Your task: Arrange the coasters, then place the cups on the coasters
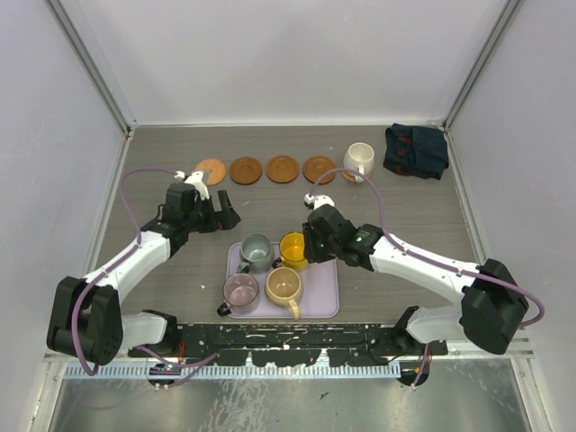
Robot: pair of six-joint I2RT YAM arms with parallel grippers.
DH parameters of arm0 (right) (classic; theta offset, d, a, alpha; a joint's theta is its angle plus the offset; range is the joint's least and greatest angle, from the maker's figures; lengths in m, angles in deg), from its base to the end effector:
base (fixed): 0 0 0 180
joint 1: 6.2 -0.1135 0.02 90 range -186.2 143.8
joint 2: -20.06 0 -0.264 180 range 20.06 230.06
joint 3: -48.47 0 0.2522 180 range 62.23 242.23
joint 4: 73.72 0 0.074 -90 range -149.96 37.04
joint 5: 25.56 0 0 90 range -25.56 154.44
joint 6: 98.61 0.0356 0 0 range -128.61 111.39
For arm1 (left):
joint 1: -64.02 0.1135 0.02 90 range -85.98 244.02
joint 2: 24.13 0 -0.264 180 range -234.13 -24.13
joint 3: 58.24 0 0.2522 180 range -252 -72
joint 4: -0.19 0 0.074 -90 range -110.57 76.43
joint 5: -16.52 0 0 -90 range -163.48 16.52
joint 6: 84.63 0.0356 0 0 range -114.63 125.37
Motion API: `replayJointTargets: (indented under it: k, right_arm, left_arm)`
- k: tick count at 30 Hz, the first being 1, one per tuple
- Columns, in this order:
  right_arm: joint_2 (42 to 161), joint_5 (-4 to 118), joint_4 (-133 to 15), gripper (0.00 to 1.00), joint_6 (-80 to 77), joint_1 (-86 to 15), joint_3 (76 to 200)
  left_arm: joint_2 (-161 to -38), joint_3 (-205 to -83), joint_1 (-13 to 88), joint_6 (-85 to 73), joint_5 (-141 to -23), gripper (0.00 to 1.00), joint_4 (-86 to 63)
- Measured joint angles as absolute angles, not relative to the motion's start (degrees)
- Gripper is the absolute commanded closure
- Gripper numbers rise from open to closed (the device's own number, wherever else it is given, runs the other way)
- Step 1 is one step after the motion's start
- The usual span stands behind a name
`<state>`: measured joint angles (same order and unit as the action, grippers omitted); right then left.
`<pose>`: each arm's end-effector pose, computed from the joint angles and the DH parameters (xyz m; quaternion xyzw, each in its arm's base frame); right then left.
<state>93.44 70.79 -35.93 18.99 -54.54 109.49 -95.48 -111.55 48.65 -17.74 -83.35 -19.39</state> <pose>0.1764 0.1923 0.2285 -0.1504 0.9268 0.1683 0.3003 0.2508 -0.0753 0.2190 -0.0225 0.8945 -0.2178 0.3897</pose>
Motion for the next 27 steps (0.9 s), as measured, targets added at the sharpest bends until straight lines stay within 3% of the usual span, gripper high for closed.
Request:
replayJointTargets:
  k: [9, 27]
  right_arm:
    - [97.66, 72.97, -35.49, 0.82, 17.13, -54.67, 113.67]
    - [105.62, 87.38, -31.6, 0.79, 2.57, -55.3, 120.11]
  left_arm:
    - [-95.35, -111.18, 48.65, -17.72, -83.28, 0.02, -19.39]
    - [-95.35, -111.0, 48.65, -17.55, -82.52, 0.02, -19.39]
